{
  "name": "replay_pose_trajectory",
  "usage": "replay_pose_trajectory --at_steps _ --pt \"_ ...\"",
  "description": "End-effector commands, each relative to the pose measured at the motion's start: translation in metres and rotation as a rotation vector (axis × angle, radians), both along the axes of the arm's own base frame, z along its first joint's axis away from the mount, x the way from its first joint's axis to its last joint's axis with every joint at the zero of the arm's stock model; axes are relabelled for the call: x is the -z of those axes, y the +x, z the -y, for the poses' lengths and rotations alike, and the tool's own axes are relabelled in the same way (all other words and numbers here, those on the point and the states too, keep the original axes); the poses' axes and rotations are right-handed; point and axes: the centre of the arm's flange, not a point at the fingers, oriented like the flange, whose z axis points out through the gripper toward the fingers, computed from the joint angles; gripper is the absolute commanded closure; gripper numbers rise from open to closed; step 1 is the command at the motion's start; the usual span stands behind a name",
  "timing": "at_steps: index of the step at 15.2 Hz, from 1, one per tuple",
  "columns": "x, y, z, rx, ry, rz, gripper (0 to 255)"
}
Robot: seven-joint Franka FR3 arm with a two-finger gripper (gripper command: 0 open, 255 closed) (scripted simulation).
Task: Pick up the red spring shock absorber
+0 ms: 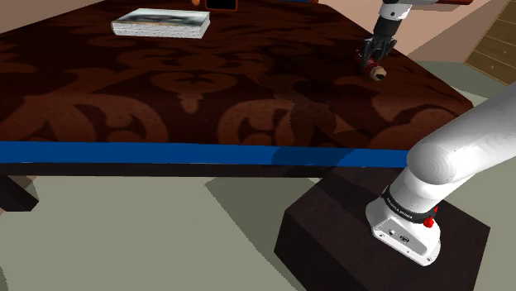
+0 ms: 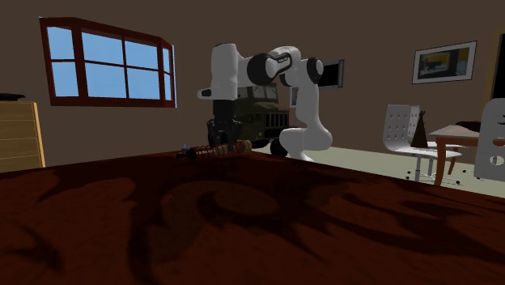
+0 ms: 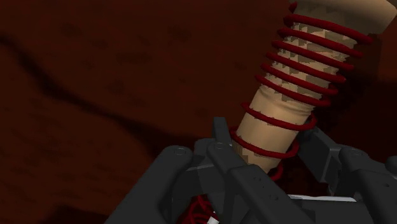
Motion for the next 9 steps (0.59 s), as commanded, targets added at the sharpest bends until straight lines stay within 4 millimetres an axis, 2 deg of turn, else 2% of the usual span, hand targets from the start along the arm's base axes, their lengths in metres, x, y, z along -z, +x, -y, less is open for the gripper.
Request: replay_pose_trajectory --at_steps 1,7,9 --pt "0.001 0.000 0.000 0.000 0.000 -0.001 255" --pt "0.001 0.000 0.000 0.000 0.000 -0.001 255" --pt "-0.010 0.000 0.000 0.000 0.000 -0.001 255"
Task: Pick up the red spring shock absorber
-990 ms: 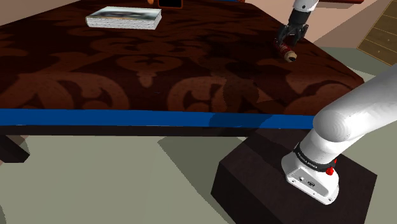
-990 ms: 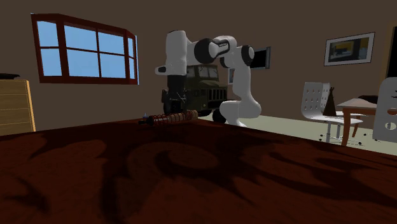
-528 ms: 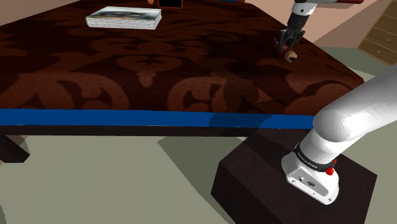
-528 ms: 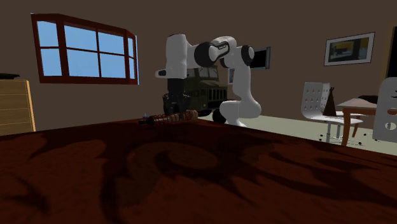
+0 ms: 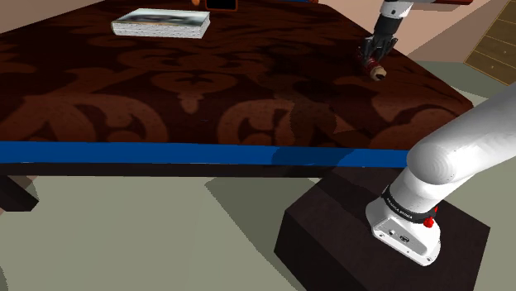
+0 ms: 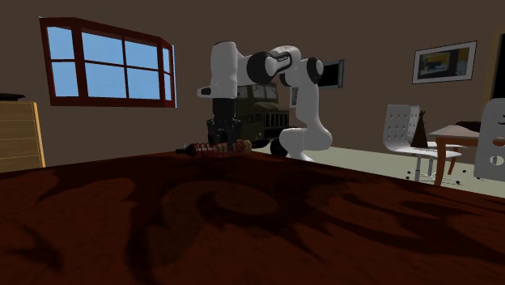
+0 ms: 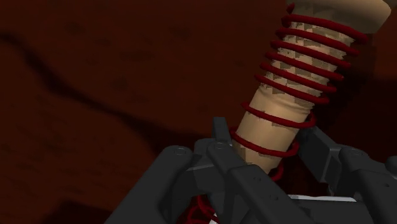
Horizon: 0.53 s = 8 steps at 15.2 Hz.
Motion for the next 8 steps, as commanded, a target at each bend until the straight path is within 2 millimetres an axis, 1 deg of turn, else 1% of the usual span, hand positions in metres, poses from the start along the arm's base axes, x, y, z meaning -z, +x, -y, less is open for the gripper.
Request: replay_pose_trajectory --at_steps 1,8 --pt "-0.010 0.000 -0.001 0.000 0.000 0.000 255" --pt "-0.047 0.000 -0.001 0.000 0.000 0.000 255"
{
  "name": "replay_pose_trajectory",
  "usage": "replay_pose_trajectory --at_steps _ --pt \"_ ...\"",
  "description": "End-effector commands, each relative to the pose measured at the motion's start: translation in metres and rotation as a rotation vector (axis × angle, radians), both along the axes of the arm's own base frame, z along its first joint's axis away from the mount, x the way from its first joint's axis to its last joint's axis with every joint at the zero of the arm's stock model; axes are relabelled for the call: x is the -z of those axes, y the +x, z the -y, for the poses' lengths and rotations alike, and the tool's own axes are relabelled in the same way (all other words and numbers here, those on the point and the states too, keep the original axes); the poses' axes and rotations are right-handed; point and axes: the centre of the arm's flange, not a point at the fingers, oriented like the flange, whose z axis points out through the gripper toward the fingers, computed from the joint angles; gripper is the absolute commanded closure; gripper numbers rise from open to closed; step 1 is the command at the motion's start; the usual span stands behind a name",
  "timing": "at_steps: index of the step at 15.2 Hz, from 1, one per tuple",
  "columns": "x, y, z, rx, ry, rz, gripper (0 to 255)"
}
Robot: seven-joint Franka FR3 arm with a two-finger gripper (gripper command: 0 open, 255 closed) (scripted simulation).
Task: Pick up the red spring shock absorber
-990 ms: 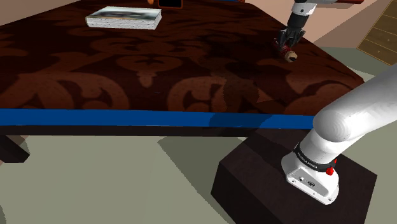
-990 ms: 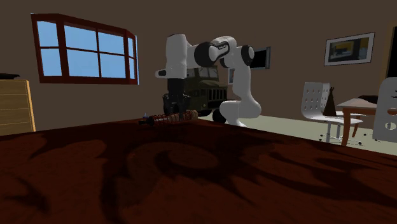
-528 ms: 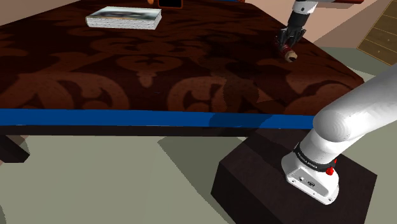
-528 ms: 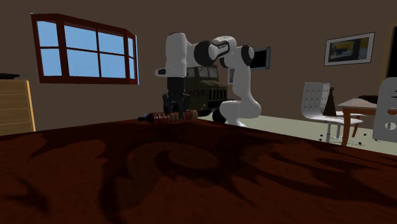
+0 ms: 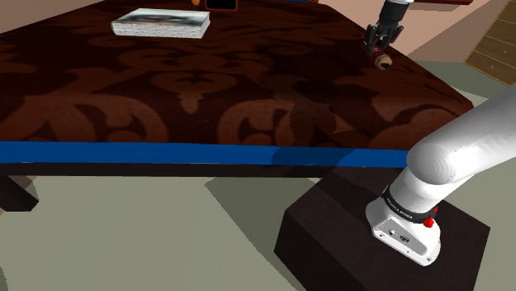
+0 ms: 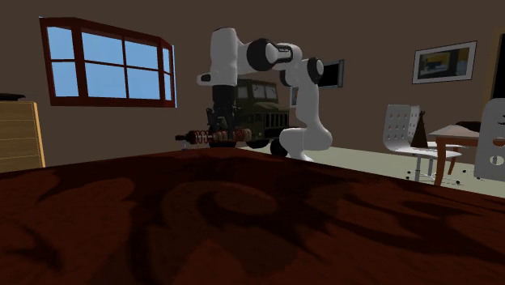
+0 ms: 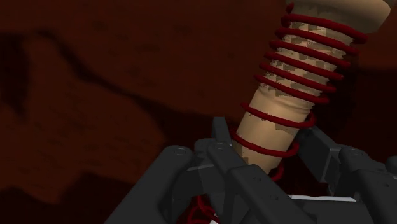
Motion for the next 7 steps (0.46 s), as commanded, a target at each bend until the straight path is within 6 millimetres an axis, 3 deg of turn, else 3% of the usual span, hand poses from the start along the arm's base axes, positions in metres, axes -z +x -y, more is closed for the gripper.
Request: replay_pose_trajectory --at_steps 1,5,7 --pt "-0.011 0.000 0.000 0.000 0.000 0.000 255" --pt "-0.032 0.000 0.000 0.000 0.000 0.000 255" --pt "-0.033 0.000 0.000 0.000 0.000 0.000 255"
